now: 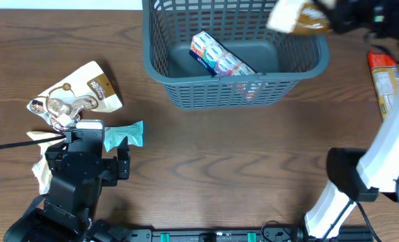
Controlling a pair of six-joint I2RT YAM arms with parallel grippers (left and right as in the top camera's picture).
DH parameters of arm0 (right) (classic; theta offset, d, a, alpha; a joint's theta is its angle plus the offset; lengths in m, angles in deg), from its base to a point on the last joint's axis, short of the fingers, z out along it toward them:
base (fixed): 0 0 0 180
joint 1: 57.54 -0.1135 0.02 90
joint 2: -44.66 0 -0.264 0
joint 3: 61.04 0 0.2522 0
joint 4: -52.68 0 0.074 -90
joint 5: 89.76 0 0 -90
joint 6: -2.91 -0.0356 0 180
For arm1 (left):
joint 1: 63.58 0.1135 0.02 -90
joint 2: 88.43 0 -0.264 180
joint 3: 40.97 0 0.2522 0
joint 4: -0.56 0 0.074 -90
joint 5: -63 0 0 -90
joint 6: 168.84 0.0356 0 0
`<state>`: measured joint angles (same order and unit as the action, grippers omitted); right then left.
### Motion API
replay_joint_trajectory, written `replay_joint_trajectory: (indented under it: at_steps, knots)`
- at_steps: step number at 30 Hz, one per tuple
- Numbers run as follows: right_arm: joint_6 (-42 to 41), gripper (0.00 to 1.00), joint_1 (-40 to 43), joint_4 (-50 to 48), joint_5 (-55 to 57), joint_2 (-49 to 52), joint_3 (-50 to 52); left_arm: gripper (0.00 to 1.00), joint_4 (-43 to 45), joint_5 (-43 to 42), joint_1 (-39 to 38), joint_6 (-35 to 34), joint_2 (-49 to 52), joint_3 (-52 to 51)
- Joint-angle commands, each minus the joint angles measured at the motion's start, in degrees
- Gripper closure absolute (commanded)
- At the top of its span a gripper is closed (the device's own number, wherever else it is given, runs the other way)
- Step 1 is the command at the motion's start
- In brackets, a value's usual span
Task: Pack container
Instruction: 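Lift the brown pouch and carry it over the basket with right gripper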
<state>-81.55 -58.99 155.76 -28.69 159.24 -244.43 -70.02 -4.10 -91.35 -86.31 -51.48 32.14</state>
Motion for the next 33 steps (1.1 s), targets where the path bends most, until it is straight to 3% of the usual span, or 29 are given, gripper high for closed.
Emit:
replay_joint_trajectory:
  at_steps: [1,8,16,23,27,29,32,33]
  knots:
    - [5.0,0.98,-5.8,-0.2,5.7,0.1,3.6,0.01,-0.2,0.7,-0.1,-0.1,-0.1,0.7]
    - [8.9,0.98,-12.7,-4.9,20.3,1.5,18.2,0.01,-0.2,0.7,-0.1,-0.1,-0.1,0.7]
    - [10.1,0.99,-12.7,-12.9,24.8,2.1,35.8,0.01,-0.2,0.7,-0.1,0.0,-0.1,0.7]
    - [12.5,0.97,-12.8,-14.3,26.1,2.1,42.7,0.01,-0.2,0.7,-0.1,-0.1,-0.1,0.7]
    - [12.5,0.73,-12.8,-16.1,27.6,2.3,45.8,0.01,-0.2,0.7,-0.1,-0.1,-0.1,0.7]
    - [12.1,0.41,-12.7,-16.7,27.6,2.3,46.4,0.01,-0.2,0.7,-0.1,-0.1,-0.1,0.7]
    - [12.1,0.31,-12.7,-17.2,27.6,2.4,46.4,0.01,-0.2,0.7,-0.1,-0.1,-0.1,0.7]
    - [12.0,0.21,-12.7,-17.4,27.6,2.4,46.4,0.01,-0.2,0.7,-0.1,-0.1,-0.1,0.7]
